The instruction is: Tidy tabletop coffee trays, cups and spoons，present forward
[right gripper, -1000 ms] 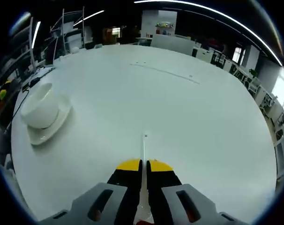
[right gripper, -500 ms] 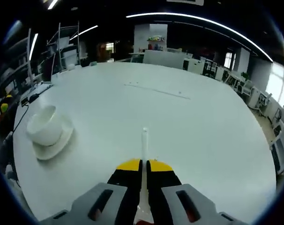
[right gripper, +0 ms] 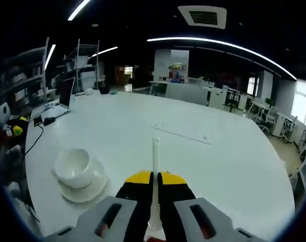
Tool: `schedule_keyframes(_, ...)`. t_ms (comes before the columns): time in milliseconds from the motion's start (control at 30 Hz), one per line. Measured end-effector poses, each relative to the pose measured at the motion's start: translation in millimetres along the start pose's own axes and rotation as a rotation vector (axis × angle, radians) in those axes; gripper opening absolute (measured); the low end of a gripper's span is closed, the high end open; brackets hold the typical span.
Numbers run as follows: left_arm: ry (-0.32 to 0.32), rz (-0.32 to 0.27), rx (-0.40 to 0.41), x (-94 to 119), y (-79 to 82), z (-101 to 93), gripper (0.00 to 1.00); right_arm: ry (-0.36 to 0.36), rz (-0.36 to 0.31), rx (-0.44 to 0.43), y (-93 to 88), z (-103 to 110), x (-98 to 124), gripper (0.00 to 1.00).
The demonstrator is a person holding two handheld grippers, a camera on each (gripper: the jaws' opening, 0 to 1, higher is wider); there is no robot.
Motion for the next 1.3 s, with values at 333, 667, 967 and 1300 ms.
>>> schedule_keyframes(333, -0.001, 0.003, -0.008, 1, 2.1, -0.2, 0.27, 0.111, -0.121, 0.011, 45.7, 58, 7, 0.05)
schedule_keyframes(667, 0.015, -0.006, -0.004, 5, 0.9, 2.9, 0.27, 0.238, -0.190, 0.001, 65.8, 116, 1, 0.05)
schedule_keyframes(967, 0.041, -0.016, -0.001, 13, 0.9, 7.8, 0.27, 0.310, -0.215, -0.051, 56.9, 154, -15, 0.05)
schedule_keyframes(1300, 0.060, -0.013, 0.001, 21, -0.4, 10.3, 0.27, 0.326, -0.207, -0.099, 36.4, 174, -37, 0.05)
Point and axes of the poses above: the point that each gripper's makers call its tool centre point, and the gripper's own axes: x roughly backward along the fingers, z roughly to its left, y roughly out of its top, the point moved 3 cm from there along x, roughly backward along the fingers, and after that the axes turned 7 degrees about -y, right-handed, at the moved point
